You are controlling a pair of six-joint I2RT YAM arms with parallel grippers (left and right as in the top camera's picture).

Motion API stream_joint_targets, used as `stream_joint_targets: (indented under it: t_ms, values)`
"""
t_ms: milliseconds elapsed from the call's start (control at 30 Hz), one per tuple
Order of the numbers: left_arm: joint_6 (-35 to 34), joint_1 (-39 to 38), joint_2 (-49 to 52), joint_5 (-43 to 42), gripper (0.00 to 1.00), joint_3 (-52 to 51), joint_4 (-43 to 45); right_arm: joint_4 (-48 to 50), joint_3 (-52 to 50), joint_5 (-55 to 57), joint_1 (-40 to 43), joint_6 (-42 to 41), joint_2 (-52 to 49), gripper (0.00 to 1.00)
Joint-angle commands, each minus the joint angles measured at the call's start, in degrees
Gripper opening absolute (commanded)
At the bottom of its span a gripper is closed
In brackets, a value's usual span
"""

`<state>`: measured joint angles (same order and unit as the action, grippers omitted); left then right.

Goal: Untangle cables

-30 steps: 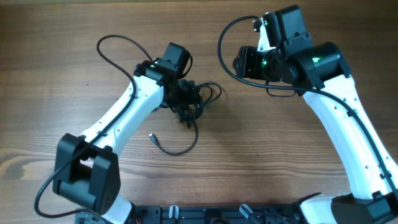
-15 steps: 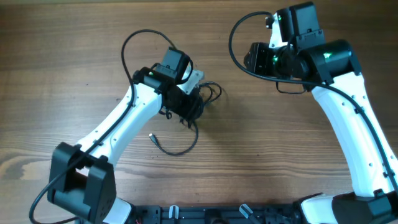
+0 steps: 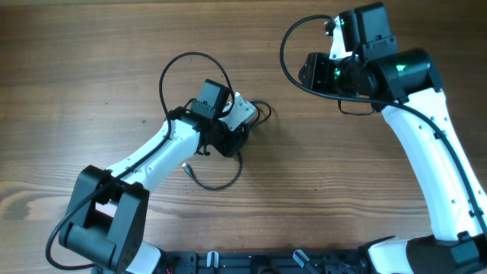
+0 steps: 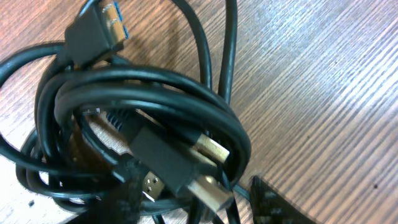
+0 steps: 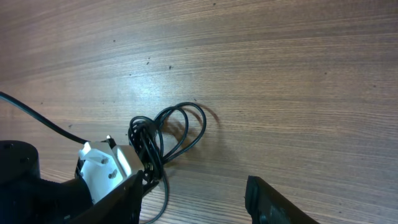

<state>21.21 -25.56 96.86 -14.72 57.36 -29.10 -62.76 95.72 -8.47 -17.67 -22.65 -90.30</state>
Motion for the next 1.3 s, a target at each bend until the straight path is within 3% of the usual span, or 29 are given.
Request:
stream_joint_targets:
  t_ms: [0, 267, 367, 433, 600, 1000, 1267]
  values:
    - [1.3, 0.0, 0.8, -0.9, 0.39, -1.2, 1.1, 0.1, 0.7, 0.6, 0.0, 0.8, 0.2, 0.56]
    - [1.3, 0.0, 4.2, -0.9, 0.29, -1.2, 1.3, 0.1, 0.7, 0.5, 0.0, 0.8, 0.2, 0.56]
    - [1.3, 0.0, 4.7, -0.9, 0.18, -1.2, 1.4, 0.1, 0.7, 0.3, 0.0, 0.8, 0.2, 0.56]
    - [1.3, 0.0, 4.7, -0.9, 0.04, -1.2, 1.8, 0.4, 0.7, -1.0, 0.0, 1.3, 0.2, 0.56]
    - [-1.3, 0.1, 1.6, -0.9, 0.04, 0.6, 2.1, 1.3, 0.6, -3.8, 0.0, 2.6, 0.1, 0.59]
    - [-19.8, 3.0, -24.9, -7.4, 0.04, 3.9, 2.4, 4.2, 0.5, -24.3, 0.0, 14.6, -3.3, 0.6]
    - [-28.0, 3.0, -26.6, -7.3, 0.04, 3.9, 2.7, 7.8, 0.5, -30.6, -2.3, 16.7, -3.9, 0.6]
